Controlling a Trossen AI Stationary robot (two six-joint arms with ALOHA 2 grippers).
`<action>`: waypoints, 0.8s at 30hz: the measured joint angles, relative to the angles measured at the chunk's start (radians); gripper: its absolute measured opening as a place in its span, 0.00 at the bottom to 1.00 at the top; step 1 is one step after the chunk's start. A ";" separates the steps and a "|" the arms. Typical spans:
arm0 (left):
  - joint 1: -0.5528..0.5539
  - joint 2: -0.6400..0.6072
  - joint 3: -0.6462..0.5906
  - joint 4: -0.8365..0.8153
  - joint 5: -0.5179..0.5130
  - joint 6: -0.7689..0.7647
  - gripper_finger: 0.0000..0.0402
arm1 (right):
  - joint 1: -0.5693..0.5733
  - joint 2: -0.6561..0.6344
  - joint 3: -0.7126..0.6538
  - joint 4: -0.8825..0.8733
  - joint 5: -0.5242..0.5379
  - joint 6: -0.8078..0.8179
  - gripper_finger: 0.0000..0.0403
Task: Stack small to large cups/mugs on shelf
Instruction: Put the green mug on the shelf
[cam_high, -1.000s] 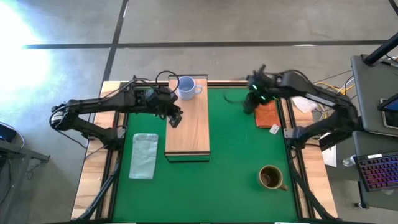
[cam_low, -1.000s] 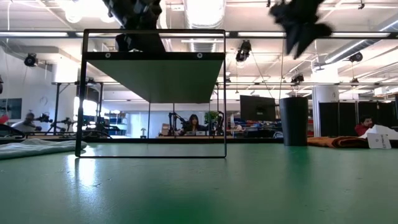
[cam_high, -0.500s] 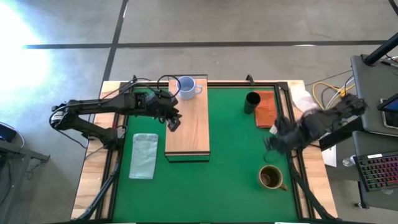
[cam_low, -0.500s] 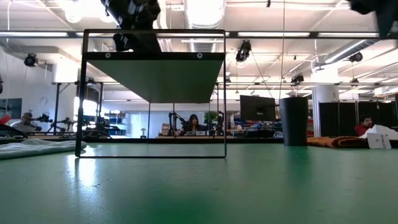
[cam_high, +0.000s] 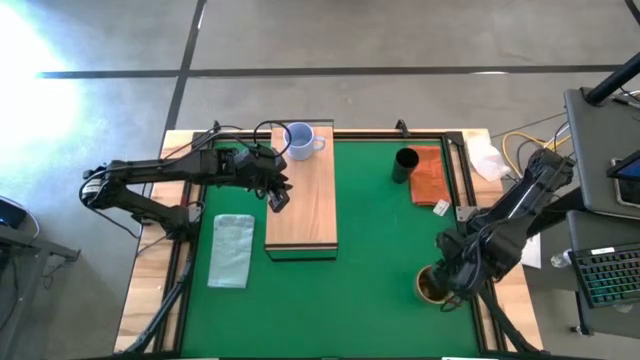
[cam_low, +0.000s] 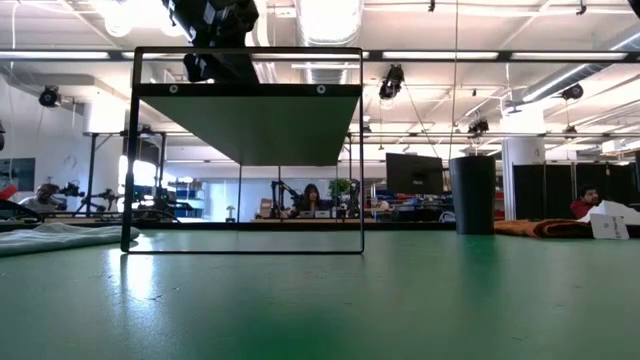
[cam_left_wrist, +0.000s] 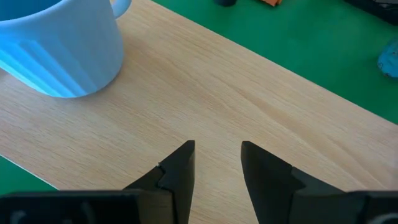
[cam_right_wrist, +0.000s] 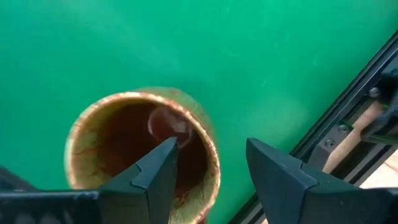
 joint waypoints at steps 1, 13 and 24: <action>0.000 0.000 0.000 0.000 0.000 0.000 0.29 | 0.000 0.014 -0.011 0.014 -0.011 -0.007 0.46; 0.000 0.000 0.000 0.001 0.007 -0.027 0.29 | 0.000 0.136 -0.067 0.047 -0.020 -0.019 0.46; 0.000 -0.001 0.001 0.002 0.007 -0.028 0.29 | -0.001 0.113 -0.069 0.074 -0.026 -0.017 0.43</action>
